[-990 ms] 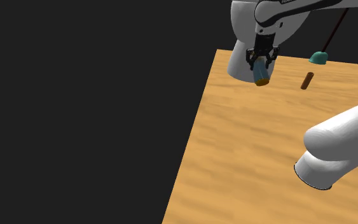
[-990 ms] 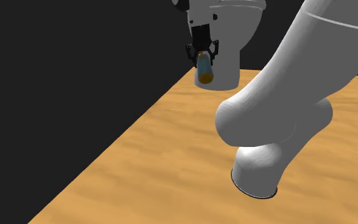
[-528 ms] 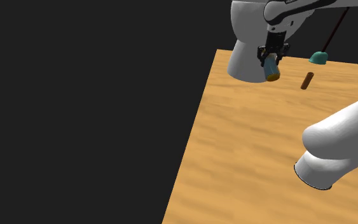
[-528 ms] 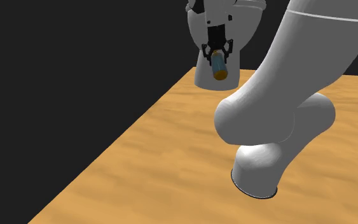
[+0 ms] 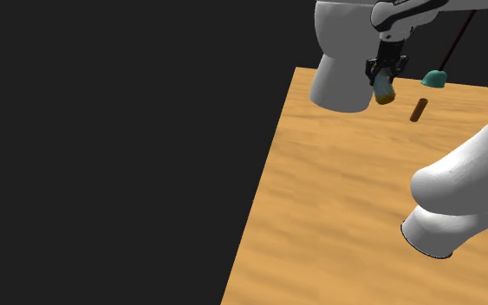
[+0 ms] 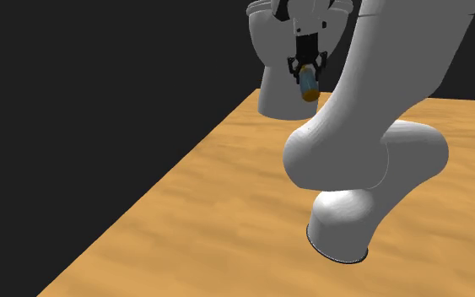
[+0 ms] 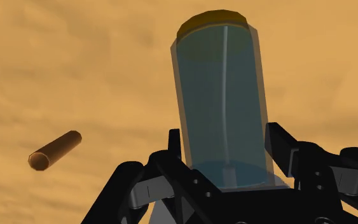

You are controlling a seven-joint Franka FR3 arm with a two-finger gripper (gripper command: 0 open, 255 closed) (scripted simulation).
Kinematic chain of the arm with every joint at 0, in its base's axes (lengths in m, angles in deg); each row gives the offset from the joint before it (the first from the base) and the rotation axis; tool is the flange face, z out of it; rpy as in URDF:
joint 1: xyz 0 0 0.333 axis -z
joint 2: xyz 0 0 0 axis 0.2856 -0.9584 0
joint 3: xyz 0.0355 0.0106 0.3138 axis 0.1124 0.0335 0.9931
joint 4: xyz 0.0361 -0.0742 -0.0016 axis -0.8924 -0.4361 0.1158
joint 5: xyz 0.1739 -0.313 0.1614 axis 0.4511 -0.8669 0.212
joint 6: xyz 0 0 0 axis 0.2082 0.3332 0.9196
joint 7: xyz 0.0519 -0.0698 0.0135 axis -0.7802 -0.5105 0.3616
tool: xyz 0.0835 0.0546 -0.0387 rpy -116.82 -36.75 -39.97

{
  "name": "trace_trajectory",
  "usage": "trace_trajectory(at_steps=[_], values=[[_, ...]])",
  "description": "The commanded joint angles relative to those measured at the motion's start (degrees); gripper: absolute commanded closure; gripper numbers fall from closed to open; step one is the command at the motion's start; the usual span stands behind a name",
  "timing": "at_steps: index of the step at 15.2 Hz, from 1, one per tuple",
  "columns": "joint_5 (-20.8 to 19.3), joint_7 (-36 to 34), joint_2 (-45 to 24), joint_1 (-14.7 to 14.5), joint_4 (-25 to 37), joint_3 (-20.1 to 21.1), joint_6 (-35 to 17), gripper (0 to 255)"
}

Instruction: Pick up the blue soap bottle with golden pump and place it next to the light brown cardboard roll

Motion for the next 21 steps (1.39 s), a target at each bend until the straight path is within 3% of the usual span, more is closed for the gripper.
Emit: trace_trajectory(at_steps=[1, 8, 21], values=[[0.65, 2.86, -2.77, 1.18, 3.09, -1.38, -0.14, 255], [4.61, 11.96, -14.8, 5.93, 17.77, -4.74, 1.52, 255], [4.54, 11.03, -16.04, 6.15, 10.17, -4.58, -7.24, 255]])
